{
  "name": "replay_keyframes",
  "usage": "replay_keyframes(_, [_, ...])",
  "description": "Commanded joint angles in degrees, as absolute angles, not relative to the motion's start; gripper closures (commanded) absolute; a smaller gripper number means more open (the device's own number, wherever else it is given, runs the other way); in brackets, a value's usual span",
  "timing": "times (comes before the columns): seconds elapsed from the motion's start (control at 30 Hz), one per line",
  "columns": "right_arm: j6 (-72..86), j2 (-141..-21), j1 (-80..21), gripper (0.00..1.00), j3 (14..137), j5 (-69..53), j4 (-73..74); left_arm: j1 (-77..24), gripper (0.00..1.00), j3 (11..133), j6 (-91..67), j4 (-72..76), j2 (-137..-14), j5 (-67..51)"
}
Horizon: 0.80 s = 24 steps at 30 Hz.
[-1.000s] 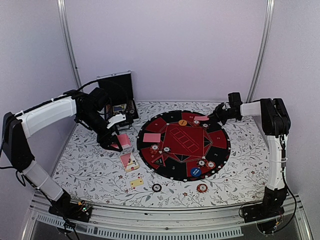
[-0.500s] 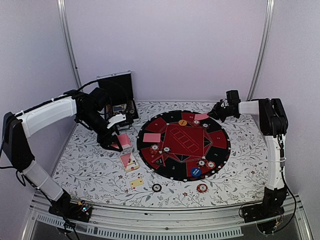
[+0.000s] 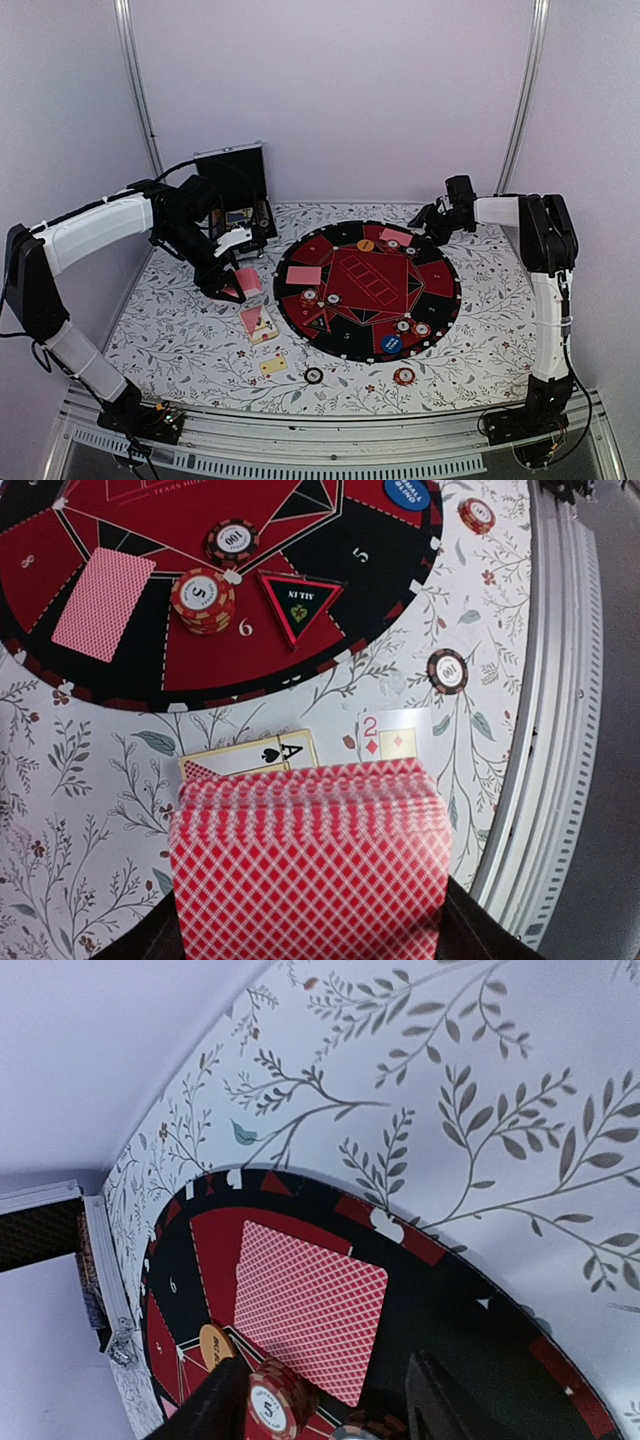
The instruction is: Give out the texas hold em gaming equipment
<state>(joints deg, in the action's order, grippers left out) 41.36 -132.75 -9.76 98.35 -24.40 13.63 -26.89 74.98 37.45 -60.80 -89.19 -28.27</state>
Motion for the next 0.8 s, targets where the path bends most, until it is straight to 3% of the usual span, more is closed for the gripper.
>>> replay_keyframes(0.0, [38.4,-122.8,-9.4,0.35,98.0,-17.8,17.5,-27.6,0.96,77.0,37.5,-60.4,-88.5,-30.0])
replay_keyframes(0.1, [37.5,-117.3,-9.6,0.24,94.3,-16.6,17.2,-27.8,0.97,77.3,37.4,-60.4,-88.6,-30.0])
replay_keyframes(0.2, [36.9,-110.1,-10.7,0.02,88.9,-18.9,15.2,-27.9,0.96,77.7,37.4,-60.2,-88.5,-30.1])
replay_keyframes(0.3, [38.8,-102.9,-11.3,0.01,79.5,-28.2,6.9,-28.2,0.97,78.0,37.3,-60.0,-88.6,-30.2])
replay_keyframes(0.4, [46.5,-94.9,-12.1,0.01,64.9,-36.7,-10.3,-28.5,0.97,78.3,37.1,-60.0,-88.8,-30.0])
replay_keyframes(0.57, [44.8,-92.5,-23.6,0.01,67.7,-37.3,-2.4,-28.9,0.97,78.5,37.0,-59.9,-89.3,-29.5])
replay_keyframes(0.77, [49.7,-97.0,-36.7,0.01,69.4,-40.0,-5.8,-29.3,0.97,79.1,36.9,-59.8,-90.2,-29.4])
